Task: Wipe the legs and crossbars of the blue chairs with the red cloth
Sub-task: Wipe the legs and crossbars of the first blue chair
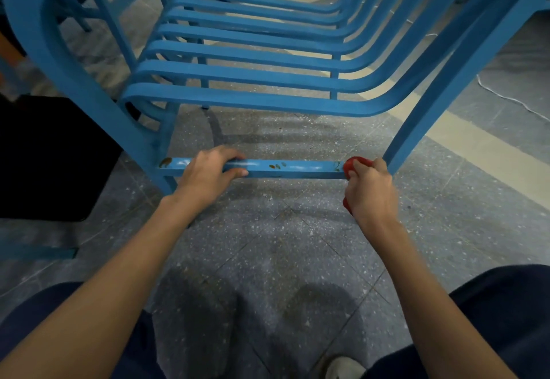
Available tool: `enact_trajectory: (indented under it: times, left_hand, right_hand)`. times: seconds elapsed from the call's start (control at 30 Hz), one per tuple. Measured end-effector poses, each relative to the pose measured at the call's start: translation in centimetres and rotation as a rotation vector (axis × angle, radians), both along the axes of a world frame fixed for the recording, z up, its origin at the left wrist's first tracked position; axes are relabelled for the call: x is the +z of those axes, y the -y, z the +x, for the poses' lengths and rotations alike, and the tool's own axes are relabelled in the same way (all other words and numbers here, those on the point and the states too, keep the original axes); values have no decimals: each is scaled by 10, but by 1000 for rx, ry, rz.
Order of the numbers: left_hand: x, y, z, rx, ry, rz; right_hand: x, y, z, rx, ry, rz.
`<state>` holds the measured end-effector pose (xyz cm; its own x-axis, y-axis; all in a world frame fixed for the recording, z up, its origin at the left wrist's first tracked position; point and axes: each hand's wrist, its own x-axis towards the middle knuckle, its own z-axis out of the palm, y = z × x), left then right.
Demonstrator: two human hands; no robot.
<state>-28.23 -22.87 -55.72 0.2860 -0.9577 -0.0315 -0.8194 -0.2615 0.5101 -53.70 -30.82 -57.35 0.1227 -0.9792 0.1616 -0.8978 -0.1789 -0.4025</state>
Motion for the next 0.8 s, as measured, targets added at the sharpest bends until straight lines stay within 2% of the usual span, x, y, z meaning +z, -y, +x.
enact_trajectory:
  times: [0.17,0.3,0.37,0.47,0.53,0.73,0.8]
  left_hand:
    - [-1,-1,-4,26,-24,-34]
    - [-2,-3,-3,32,-29,-71]
    - [-3,-3,-3,29,-26,-86]
    - [-4,-3,-2,20,-29,-108]
    - [-5,-2,-2,22,-35,-120]
    - [-9,-2,-1,33,-44,-136]
    - [-11,-1,-1,42,-51,-136]
  right_hand:
    - [11,13,2,-47,-186,92]
    - [16,27,15,-10,-254,97]
    - [10,27,15,42,-221,49]
    - [2,15,1,207,-75,-72]
    - [4,9,-12,282,15,-83]
    - [15,38,1,68,-81,146]
    - [16,43,12,56,-118,168]
